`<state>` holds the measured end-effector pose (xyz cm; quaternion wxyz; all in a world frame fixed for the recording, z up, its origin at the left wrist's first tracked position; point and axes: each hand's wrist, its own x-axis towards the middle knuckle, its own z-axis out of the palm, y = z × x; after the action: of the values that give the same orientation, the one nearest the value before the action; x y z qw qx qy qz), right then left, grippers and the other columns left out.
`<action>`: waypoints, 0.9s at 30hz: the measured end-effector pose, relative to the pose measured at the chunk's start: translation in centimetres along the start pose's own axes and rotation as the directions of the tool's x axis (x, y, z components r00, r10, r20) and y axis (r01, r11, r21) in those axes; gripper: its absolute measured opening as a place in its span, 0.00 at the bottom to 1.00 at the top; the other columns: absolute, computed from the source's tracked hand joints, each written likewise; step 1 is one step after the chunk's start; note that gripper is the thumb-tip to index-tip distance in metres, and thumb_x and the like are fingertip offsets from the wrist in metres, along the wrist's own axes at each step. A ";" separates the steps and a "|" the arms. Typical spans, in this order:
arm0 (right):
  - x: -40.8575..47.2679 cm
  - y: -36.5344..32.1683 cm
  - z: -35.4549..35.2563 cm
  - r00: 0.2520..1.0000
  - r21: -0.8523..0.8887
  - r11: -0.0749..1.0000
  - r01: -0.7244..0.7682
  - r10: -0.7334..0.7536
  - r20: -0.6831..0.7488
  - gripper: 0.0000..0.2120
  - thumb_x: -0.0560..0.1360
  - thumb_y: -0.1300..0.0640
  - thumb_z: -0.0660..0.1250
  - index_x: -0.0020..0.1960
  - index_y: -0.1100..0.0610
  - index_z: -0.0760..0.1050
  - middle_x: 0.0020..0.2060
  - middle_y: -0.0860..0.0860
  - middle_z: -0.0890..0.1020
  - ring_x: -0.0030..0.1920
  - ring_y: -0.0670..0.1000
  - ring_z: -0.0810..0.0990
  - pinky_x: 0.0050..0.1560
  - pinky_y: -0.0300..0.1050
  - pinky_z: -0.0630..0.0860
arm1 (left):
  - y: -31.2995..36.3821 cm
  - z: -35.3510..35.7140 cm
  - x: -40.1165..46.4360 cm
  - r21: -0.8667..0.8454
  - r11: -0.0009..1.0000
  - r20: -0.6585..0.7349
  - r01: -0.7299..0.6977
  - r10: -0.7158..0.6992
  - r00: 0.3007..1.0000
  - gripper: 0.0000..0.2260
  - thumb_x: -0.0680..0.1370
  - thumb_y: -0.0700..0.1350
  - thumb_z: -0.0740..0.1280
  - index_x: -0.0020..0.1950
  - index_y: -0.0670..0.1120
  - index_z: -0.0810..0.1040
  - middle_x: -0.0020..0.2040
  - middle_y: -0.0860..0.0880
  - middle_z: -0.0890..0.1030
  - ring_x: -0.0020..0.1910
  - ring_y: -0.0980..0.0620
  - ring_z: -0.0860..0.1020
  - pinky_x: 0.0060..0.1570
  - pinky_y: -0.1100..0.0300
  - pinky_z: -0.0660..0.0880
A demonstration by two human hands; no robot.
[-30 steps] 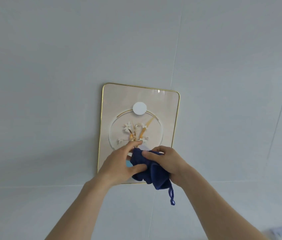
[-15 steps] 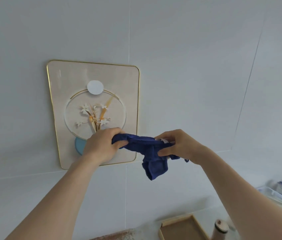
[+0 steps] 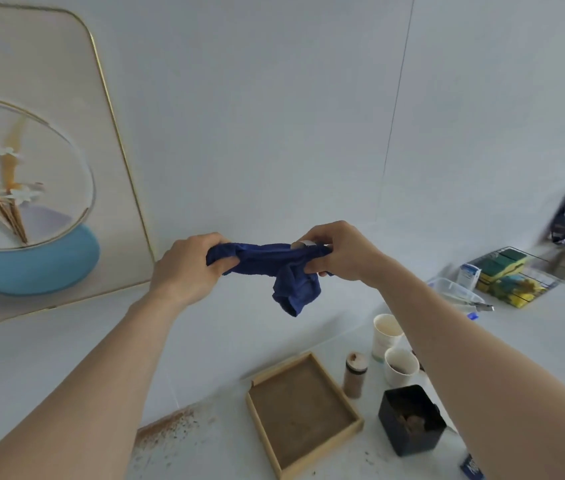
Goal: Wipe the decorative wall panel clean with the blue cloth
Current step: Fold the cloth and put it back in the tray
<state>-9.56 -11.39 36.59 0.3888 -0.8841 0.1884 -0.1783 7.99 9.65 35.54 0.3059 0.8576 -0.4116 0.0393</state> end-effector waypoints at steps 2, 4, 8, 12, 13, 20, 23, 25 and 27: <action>-0.4 2.8 -1.1 0.999 -0.015 0.999 -0.038 0.038 -0.008 0.19 0.68 0.72 0.74 0.46 0.47 0.84 0.35 0.46 0.83 0.31 0.47 0.79 0.29 0.32 0.73 | 1.2 2.8 0.6 -0.018 1.000 0.043 0.001 -0.001 0.999 0.04 0.78 0.54 0.69 0.46 0.56 0.79 0.40 0.53 0.83 0.43 0.46 0.80 0.44 0.50 0.76; -0.9 5.6 -2.1 0.997 -0.021 0.996 -0.081 0.081 -0.018 0.17 0.68 0.71 0.75 0.49 0.52 0.85 0.39 0.49 0.85 0.33 0.48 0.79 0.31 0.34 0.74 | 2.5 5.7 1.0 -0.036 0.999 0.085 -0.001 0.004 0.996 0.04 0.78 0.54 0.69 0.44 0.57 0.78 0.39 0.54 0.83 0.42 0.47 0.80 0.41 0.52 0.74; -2.7 11.0 -3.9 0.986 -0.047 0.985 -0.164 0.162 -0.046 0.17 0.68 0.70 0.76 0.53 0.56 0.85 0.41 0.51 0.86 0.32 0.47 0.80 0.35 0.37 0.77 | 5.0 11.3 1.5 -0.063 0.998 0.181 -0.004 0.015 0.983 0.01 0.79 0.53 0.69 0.48 0.59 0.80 0.41 0.56 0.83 0.44 0.49 0.81 0.45 0.51 0.76; -4.4 16.0 -4.4 0.966 -0.035 0.968 -0.249 0.246 -0.076 0.17 0.67 0.68 0.77 0.52 0.53 0.85 0.46 0.52 0.88 0.44 0.57 0.86 0.45 0.49 0.85 | 6.8 16.1 1.5 -0.070 0.998 0.253 -0.002 0.020 0.967 0.02 0.80 0.53 0.69 0.49 0.58 0.80 0.41 0.56 0.83 0.44 0.49 0.81 0.43 0.52 0.75; -4.7 17.1 -4.2 0.964 -0.041 0.965 -0.260 0.256 -0.078 0.17 0.66 0.67 0.77 0.52 0.52 0.85 0.46 0.52 0.88 0.47 0.57 0.86 0.45 0.47 0.83 | 7.0 17.1 1.5 -0.067 0.998 0.268 0.002 0.016 0.963 0.02 0.80 0.53 0.68 0.48 0.58 0.80 0.41 0.56 0.83 0.44 0.49 0.81 0.42 0.53 0.75; -5.3 23.3 1.3 0.950 -0.012 0.950 -0.311 0.310 -0.028 0.18 0.65 0.68 0.76 0.47 0.48 0.83 0.43 0.50 0.87 0.46 0.52 0.84 0.47 0.47 0.81 | 4.8 22.6 -0.1 -0.012 0.995 0.338 0.102 -0.092 0.936 0.02 0.80 0.53 0.69 0.47 0.58 0.79 0.42 0.57 0.82 0.43 0.51 0.80 0.40 0.55 0.72; -5.1 25.1 4.6 0.950 0.002 0.950 -0.312 0.312 0.010 0.18 0.65 0.71 0.74 0.48 0.50 0.83 0.43 0.50 0.87 0.46 0.53 0.85 0.49 0.53 0.84 | 2.5 24.8 -1.4 0.035 0.987 0.358 0.159 -0.161 0.920 0.02 0.80 0.54 0.68 0.49 0.57 0.79 0.43 0.56 0.82 0.44 0.50 0.80 0.42 0.54 0.75; -4.9 26.2 6.7 0.944 -0.013 0.945 -0.327 0.328 0.038 0.18 0.65 0.70 0.73 0.48 0.51 0.83 0.44 0.50 0.87 0.47 0.53 0.85 0.50 0.55 0.85 | 1.0 26.2 -2.2 0.067 0.979 0.372 0.194 -0.205 0.905 0.04 0.81 0.53 0.68 0.47 0.57 0.78 0.42 0.56 0.82 0.43 0.49 0.80 0.42 0.53 0.76; -4.8 27.2 8.8 0.931 -0.019 0.934 -0.357 0.358 0.074 0.18 0.66 0.69 0.72 0.50 0.51 0.84 0.45 0.50 0.87 0.47 0.54 0.85 0.50 0.55 0.84 | -0.7 27.6 -2.9 0.088 0.970 0.390 0.227 -0.243 0.888 0.03 0.81 0.54 0.67 0.48 0.58 0.77 0.43 0.56 0.83 0.43 0.48 0.81 0.42 0.53 0.77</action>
<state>-14.91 -20.70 9.66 0.4192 -0.8423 0.3315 -0.0702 1.48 -3.42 11.88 0.2011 0.8970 -0.3575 -0.1649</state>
